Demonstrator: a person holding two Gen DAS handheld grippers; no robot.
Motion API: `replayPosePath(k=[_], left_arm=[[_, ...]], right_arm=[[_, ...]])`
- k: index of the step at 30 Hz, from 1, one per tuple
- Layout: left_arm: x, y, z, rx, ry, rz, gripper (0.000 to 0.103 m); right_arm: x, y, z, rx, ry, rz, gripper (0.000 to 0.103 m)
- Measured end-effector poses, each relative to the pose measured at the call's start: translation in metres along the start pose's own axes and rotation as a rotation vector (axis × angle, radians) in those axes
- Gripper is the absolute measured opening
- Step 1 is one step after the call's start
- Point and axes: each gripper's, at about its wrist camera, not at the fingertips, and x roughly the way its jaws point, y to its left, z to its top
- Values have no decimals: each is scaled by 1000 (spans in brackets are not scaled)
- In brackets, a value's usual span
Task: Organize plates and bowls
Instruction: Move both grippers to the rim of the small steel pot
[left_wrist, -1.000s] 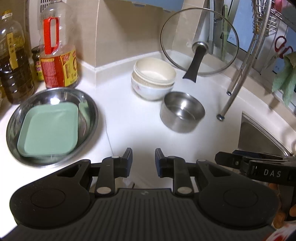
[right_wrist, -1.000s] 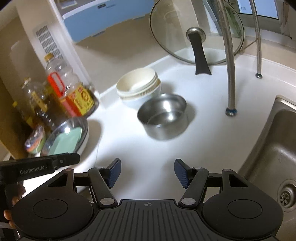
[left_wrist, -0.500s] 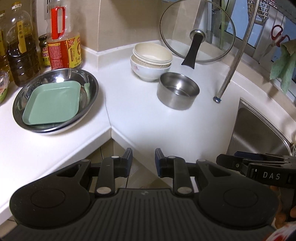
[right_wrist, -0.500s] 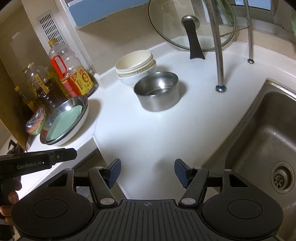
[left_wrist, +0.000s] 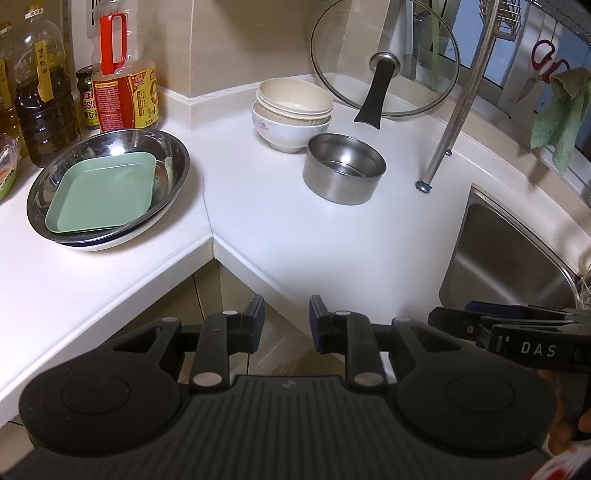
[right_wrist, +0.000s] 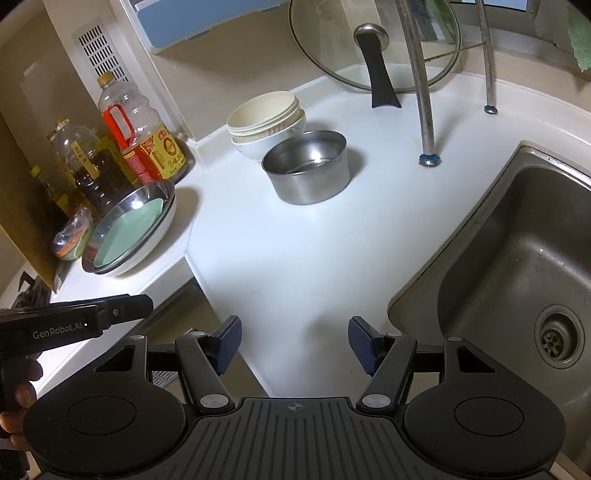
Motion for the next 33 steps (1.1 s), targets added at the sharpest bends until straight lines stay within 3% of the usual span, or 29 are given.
replayPosePath(k=[14, 33], left_arm=[[9, -2, 8, 14, 12, -10, 23], [42, 11, 45, 41, 9, -33, 23]], right_arm=[[2, -3, 4, 12, -12, -22, 64], [30, -8, 33, 59, -36, -53, 64]])
